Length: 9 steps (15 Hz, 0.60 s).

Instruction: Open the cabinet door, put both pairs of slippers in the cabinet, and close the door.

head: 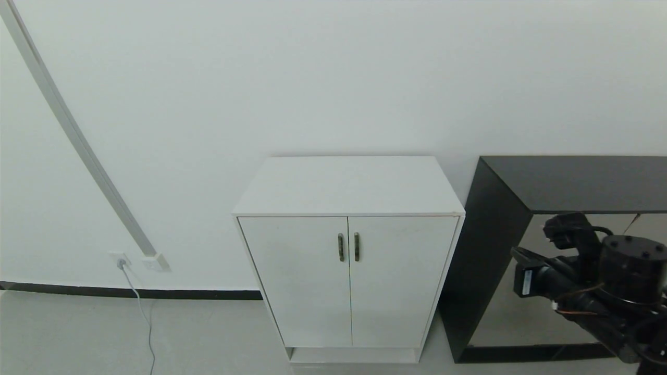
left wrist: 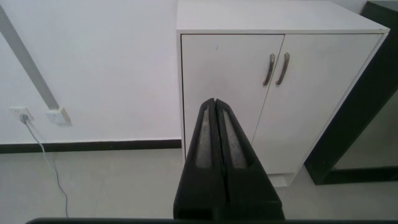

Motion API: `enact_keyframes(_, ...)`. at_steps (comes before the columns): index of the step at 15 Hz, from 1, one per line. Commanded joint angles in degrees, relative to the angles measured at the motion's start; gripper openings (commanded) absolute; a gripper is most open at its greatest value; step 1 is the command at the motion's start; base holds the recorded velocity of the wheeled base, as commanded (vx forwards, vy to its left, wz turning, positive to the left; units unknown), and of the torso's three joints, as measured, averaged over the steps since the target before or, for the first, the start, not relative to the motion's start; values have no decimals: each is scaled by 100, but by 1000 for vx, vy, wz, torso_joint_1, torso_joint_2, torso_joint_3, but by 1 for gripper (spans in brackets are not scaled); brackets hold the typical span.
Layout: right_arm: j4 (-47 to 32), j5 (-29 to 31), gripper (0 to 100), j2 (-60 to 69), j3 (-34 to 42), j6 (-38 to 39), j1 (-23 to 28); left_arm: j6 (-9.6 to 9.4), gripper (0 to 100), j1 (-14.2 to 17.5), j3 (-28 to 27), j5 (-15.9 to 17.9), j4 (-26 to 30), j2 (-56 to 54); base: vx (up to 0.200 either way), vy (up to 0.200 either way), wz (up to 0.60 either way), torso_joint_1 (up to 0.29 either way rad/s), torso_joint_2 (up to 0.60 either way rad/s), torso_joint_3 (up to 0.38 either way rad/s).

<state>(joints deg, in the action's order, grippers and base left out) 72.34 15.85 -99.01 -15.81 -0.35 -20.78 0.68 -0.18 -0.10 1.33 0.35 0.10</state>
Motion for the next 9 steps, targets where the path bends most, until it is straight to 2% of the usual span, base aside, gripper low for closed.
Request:
enact_keyframes(1, -18, -12, 0, 1174, 808, -167, 127, 2, 0, 1, 1, -1, 0, -1, 0, 0, 0, 0, 0, 0)
enact_keyframes(4, -27, -12, 0, 1815, 1502, -325, 136, 2, 0, 1, 1, -1, 0, -1, 0, 0, 0, 0, 0, 0)
enact_keyframes(7, -255, -12, 0, 2123, 1581, -290, 162, 2, 0, 9, 1, -1, 0, -1, 0, 0, 0, 0, 0, 0)
enact_keyframes(8, -1205, -91, 0, 3046, 1581, -299, 329, 2, 0, 1, 1, -1, 0, -1, 0, 0, 0, 0, 0, 0)
enact_keyframes(9, -1345, -91, 0, 3178, 1581, -299, 329, 2, 0, 1, 1, -1, 0, -1, 0, 0, 0, 0, 0, 0)
